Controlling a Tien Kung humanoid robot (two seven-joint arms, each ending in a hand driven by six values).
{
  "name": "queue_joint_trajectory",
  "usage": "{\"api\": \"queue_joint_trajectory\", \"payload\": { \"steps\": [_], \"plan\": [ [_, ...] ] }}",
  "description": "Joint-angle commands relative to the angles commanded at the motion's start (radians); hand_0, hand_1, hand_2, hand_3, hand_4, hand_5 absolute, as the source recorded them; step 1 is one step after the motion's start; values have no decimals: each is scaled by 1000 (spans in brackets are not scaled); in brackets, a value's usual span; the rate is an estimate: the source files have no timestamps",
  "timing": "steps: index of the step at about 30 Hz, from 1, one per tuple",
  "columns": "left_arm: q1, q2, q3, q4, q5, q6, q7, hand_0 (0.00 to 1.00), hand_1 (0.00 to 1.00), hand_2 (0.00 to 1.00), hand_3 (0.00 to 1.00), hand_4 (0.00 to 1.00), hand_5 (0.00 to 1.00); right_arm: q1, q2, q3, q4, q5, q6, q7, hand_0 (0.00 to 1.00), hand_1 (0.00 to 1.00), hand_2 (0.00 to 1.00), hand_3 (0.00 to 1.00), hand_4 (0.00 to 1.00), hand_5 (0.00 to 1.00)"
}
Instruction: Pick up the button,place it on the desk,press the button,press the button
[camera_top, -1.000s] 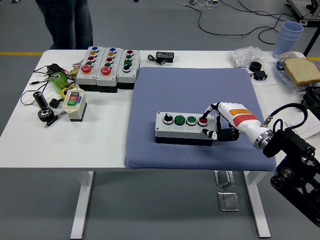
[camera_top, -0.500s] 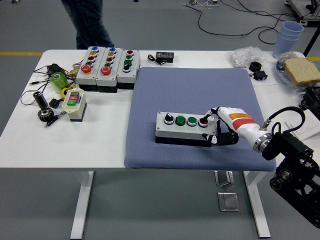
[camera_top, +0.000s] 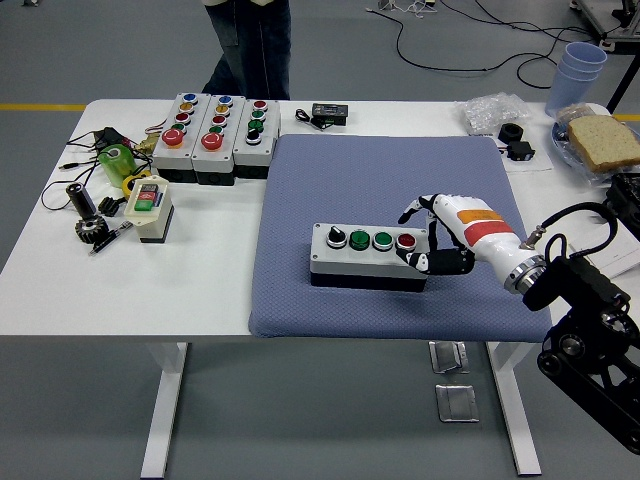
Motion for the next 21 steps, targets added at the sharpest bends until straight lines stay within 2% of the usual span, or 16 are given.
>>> {"api": "queue_joint_trajectory", "payload": {
  "steps": [12,21],
  "plan": [
    [4,0,-3,0,3,-2,1,654,632,633,555,330,853,19,46,-68,-66,-3,22,-24,176,2,229,589,792,260],
    [8,0,-2,0,8,-5,2,653,632,632,554,329,853,12,48,-66,-81,2,17,-28,173,2,228,591,791,262]
  ]
}}
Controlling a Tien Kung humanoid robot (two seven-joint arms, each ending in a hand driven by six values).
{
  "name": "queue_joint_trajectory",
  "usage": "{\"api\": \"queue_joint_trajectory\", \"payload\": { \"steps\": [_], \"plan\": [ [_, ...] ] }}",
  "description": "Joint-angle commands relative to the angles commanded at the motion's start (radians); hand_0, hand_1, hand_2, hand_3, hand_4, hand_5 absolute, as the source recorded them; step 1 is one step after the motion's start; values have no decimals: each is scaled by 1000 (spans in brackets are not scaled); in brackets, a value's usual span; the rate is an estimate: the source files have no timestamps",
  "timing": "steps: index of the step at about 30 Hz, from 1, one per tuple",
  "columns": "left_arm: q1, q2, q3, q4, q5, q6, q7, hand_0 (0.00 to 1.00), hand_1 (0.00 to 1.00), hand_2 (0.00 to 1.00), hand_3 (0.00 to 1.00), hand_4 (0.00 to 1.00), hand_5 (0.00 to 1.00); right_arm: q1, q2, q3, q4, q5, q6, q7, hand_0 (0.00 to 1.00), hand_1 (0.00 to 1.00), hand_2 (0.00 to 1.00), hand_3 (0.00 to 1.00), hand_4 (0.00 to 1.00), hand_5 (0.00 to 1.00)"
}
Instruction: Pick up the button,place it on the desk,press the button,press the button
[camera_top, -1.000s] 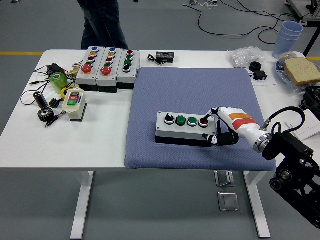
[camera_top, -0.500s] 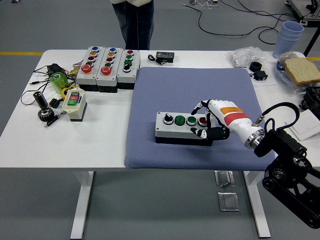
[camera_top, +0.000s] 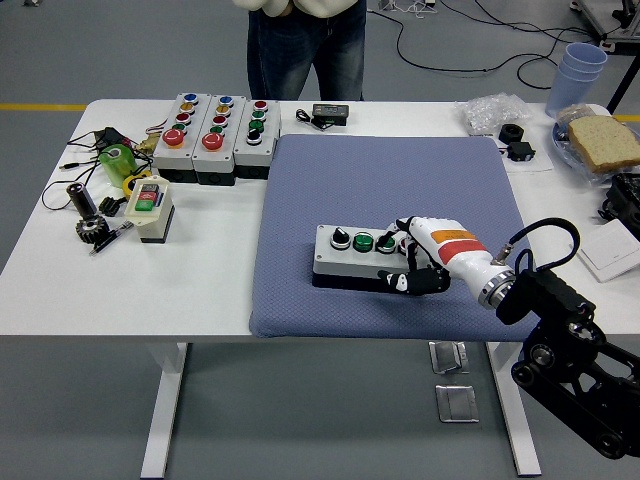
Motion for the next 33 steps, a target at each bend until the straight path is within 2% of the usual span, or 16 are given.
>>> {"api": "queue_joint_trajectory", "payload": {
  "steps": [14,25,33],
  "plan": [
    [-4,0,3,0,-10,2,-1,653,633,633,554,328,855,2,-2,32,1,9,-9,1,173,2,228,593,786,260],
    [-8,0,4,0,-11,2,-1,653,632,633,554,328,853,2,-8,40,23,60,-15,8,172,2,228,595,785,256],
    [-9,0,4,0,-11,3,-1,653,632,633,555,327,854,3,-2,43,-20,57,-9,10,171,2,227,595,786,255]
  ]
}}
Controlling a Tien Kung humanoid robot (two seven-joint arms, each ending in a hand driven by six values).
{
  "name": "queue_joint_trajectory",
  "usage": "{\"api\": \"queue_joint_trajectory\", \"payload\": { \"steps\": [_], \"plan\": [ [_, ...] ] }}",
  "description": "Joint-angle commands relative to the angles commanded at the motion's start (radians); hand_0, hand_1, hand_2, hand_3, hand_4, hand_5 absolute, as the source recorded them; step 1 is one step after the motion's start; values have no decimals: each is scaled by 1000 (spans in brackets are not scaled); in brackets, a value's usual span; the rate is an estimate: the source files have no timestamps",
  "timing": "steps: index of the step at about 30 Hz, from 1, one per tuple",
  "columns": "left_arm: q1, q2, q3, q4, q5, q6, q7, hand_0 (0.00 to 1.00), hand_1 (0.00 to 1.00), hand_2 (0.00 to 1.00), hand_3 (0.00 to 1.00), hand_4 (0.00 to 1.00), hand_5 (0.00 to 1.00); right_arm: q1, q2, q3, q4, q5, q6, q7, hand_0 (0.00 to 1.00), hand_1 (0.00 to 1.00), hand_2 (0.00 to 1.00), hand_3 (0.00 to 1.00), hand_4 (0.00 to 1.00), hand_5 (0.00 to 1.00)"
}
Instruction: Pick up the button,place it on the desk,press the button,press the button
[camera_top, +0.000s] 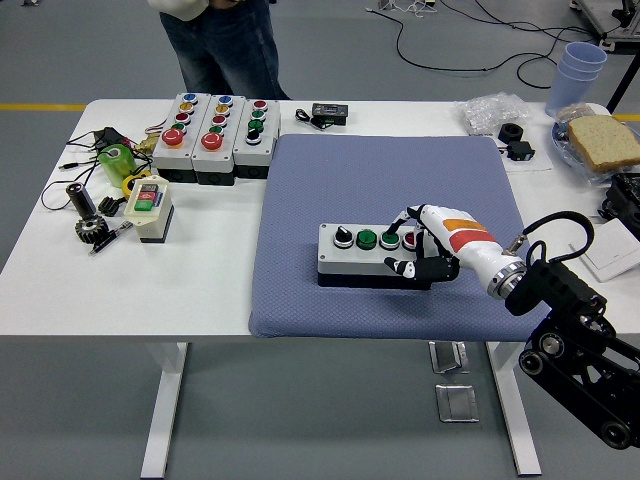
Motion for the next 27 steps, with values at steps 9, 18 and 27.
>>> {"api": "queue_joint_trajectory", "payload": {
  "steps": [9,18,27],
  "plan": [
    [0,0,3,0,1,0,0,652,632,634,555,328,854,-7,-2,-7,-12,9,3,9,169,2,227,593,787,256],
    [-1,0,6,0,-1,-2,0,652,632,634,553,329,854,-14,-3,-6,-7,3,4,9,169,2,227,593,789,258],
    [-1,0,8,0,-2,-3,-1,653,632,634,553,328,852,-19,-11,35,43,44,-85,39,168,2,227,611,798,276]
  ]
}}
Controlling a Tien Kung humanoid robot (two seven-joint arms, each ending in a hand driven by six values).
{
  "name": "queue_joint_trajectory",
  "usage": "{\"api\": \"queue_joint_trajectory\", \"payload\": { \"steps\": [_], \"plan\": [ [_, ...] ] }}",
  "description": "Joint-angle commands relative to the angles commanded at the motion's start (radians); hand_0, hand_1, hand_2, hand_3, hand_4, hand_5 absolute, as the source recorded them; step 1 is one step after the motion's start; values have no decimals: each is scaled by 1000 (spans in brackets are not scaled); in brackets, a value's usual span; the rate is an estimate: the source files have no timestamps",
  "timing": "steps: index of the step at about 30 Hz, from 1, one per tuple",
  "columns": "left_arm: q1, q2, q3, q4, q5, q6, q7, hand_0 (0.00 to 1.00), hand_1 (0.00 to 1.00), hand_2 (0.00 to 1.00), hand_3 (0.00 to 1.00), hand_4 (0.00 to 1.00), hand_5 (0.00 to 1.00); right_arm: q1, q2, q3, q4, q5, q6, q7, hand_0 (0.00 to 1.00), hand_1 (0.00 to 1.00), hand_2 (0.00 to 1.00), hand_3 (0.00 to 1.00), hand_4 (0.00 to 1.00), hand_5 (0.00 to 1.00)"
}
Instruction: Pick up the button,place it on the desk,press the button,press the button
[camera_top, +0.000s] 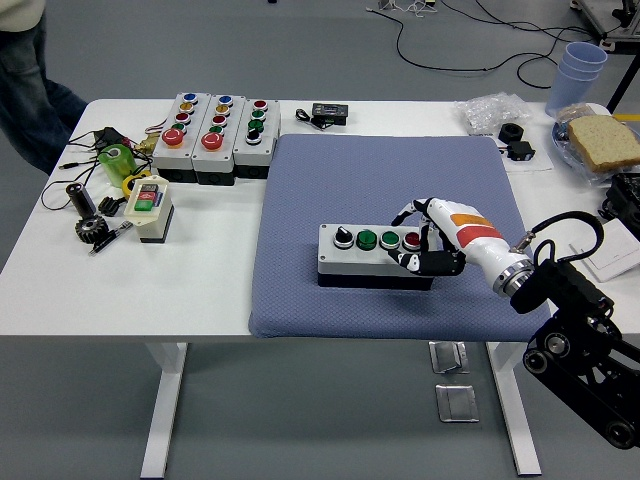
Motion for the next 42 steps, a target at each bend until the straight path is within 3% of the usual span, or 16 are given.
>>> {"api": "queue_joint_trajectory", "payload": {
  "steps": [3,4,9,10,15,16,25,38,42],
  "plan": [
    [0,0,2,0,0,-1,-1,653,632,634,553,328,852,-12,-1,28,9,68,-54,24,168,2,227,611,798,276],
    [0,0,2,0,0,-1,-1,653,632,634,554,329,852,-14,-1,34,10,89,-64,28,270,87,333,708,804,331],
    [-1,0,6,0,-2,-3,-2,653,632,634,554,329,852,-48,11,92,-2,299,-95,85,270,87,333,708,804,331],
    [-1,0,7,0,-2,-3,-2,652,632,634,553,328,853,-50,12,95,-2,331,-95,89,615,511,624,799,806,361],
    [-1,0,8,0,-3,-2,-2,652,632,634,553,328,853,-85,25,145,2,552,-79,200,615,511,624,799,806,361],
    [-1,0,9,0,-4,-3,-2,652,632,635,553,327,853,-92,28,157,1,585,-74,218,736,677,752,794,799,365],
    [-1,0,22,0,-13,-7,-7,652,632,636,554,328,852,-143,48,225,-19,968,-94,312,747,709,778,757,788,352],
    [8,0,23,0,-6,-9,-8,652,633,636,552,327,853,-196,65,263,-38,1506,-75,305,747,711,767,724,783,358],
    [9,0,25,0,-7,-9,-8,652,633,636,552,327,853,-201,66,264,-40,1548,-68,295,751,703,737,683,774,372]
  ]
}}
